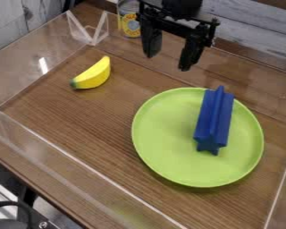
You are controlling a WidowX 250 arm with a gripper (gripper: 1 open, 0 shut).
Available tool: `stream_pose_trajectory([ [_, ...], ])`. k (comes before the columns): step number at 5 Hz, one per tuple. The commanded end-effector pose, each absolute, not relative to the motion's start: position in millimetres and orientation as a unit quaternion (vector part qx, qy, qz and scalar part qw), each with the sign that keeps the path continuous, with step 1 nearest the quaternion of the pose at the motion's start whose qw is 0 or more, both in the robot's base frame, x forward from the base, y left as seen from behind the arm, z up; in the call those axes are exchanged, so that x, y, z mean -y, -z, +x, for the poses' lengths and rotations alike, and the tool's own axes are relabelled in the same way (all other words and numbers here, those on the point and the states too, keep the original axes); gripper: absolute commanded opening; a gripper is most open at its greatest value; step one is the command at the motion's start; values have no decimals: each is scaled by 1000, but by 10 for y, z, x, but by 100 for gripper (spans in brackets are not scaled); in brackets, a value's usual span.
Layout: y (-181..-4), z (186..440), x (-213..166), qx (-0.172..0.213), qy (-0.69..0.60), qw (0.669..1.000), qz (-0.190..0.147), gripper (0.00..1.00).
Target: Put the banana in the green plate
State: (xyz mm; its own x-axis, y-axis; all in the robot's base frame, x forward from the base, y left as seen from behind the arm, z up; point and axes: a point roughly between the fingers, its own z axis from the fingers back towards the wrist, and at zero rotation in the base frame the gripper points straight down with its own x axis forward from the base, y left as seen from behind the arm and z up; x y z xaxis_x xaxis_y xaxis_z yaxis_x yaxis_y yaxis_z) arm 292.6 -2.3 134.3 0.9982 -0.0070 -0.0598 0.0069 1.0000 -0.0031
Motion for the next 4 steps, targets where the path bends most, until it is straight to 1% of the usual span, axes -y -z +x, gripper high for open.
stream_pose_trajectory([
  [1, -1296, 2930, -148, -29, 3, 1000, 1, 100],
  [3, -1252, 2944, -741, -14, 9, 1000, 12, 100],
  [4, -1209, 2947, -935, -8, 10, 1000, 17, 100],
])
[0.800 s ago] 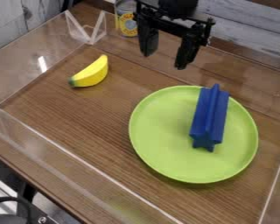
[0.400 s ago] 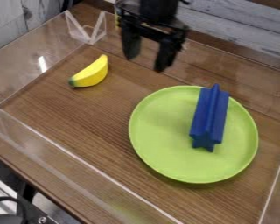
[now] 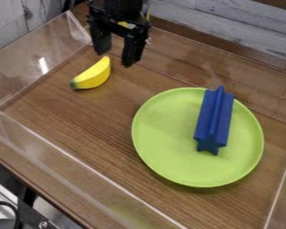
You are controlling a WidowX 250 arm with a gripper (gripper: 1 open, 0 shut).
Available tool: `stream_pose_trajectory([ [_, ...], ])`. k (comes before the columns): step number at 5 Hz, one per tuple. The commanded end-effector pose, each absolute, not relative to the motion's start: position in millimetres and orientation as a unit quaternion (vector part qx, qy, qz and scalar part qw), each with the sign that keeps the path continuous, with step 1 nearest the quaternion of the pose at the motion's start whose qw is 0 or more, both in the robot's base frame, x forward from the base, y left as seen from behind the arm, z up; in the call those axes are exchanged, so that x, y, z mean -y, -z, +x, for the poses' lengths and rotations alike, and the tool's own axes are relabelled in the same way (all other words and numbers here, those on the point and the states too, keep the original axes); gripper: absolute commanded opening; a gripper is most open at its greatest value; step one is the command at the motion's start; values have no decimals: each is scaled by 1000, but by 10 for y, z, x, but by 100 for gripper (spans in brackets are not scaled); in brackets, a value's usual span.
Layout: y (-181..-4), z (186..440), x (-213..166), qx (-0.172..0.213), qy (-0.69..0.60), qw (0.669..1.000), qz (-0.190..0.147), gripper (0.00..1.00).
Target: Put the banana in the green plate
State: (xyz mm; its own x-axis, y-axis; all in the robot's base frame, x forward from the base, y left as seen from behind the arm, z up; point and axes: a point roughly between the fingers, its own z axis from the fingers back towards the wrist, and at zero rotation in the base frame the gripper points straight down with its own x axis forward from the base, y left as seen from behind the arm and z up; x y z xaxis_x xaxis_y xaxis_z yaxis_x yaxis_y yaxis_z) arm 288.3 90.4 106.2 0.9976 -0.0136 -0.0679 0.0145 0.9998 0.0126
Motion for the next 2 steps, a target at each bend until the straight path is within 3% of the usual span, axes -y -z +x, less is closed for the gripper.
stream_pose_trajectory([
  [1, -1142, 2966, -1030, -10, 12, 1000, 19, 100],
  [2, -1072, 2993, -1153, -9, 13, 1000, 19, 100],
])
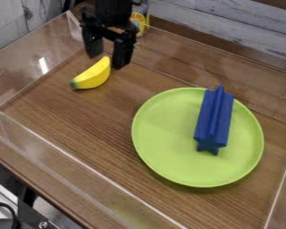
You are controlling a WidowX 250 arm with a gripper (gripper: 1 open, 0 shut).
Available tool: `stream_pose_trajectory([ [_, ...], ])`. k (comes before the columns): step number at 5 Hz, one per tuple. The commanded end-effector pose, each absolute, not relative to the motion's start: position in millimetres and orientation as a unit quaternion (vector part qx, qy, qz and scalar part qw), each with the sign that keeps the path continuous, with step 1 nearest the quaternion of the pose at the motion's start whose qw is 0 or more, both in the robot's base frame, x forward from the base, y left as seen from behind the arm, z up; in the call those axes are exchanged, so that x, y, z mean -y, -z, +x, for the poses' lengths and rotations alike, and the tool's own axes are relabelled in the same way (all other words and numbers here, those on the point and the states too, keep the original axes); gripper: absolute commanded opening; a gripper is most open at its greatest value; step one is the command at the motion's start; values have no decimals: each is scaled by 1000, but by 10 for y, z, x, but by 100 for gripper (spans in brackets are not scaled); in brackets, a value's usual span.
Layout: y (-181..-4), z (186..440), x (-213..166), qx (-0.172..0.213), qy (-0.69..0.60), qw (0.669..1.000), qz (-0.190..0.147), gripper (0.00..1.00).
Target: Put the banana in the green plate
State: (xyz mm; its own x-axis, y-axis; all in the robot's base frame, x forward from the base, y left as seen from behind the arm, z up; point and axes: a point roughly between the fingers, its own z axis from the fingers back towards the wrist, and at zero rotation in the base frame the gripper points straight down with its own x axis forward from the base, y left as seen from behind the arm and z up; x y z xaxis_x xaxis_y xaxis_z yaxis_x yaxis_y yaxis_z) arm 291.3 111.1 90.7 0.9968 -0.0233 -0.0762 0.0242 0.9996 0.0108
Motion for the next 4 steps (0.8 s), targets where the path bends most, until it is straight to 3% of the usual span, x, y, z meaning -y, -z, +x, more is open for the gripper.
stream_pose_trajectory([
  [1, -988, 3030, -1270, -7, 16, 1000, 18, 100],
  [4, -748, 3101, -1496, -11, 15, 1000, 13, 100],
])
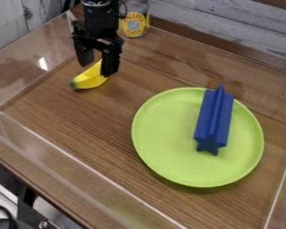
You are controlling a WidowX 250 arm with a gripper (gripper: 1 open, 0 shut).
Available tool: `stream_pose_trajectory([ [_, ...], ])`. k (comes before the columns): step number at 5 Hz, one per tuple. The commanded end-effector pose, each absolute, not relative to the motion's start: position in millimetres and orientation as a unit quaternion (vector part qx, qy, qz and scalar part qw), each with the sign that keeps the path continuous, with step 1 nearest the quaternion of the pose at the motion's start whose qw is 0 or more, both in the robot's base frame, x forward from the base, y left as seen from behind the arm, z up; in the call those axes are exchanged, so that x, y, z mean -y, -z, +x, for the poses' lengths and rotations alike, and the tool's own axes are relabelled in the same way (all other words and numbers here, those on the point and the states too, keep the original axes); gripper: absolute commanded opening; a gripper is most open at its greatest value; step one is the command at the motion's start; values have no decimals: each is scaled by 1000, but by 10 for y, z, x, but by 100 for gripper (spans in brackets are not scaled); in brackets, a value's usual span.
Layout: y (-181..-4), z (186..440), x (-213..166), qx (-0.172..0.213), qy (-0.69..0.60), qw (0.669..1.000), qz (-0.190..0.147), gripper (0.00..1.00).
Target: Put the banana in the green plate
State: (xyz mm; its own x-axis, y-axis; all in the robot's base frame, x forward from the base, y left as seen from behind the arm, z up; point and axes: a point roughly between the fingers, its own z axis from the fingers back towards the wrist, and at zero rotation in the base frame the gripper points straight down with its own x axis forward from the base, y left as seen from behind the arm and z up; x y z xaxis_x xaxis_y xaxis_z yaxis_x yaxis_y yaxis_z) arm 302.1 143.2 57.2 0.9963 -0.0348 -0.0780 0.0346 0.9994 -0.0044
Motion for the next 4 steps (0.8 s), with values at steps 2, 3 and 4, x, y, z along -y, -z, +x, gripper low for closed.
stream_pose_trajectory([
  [2, -634, 3123, -1586, -14, 13, 1000, 4, 100],
  [3, -597, 3126, -1606, -15, 11, 1000, -1, 100],
  [4, -577, 3126, -1617, -16, 9, 1000, -5, 100],
])
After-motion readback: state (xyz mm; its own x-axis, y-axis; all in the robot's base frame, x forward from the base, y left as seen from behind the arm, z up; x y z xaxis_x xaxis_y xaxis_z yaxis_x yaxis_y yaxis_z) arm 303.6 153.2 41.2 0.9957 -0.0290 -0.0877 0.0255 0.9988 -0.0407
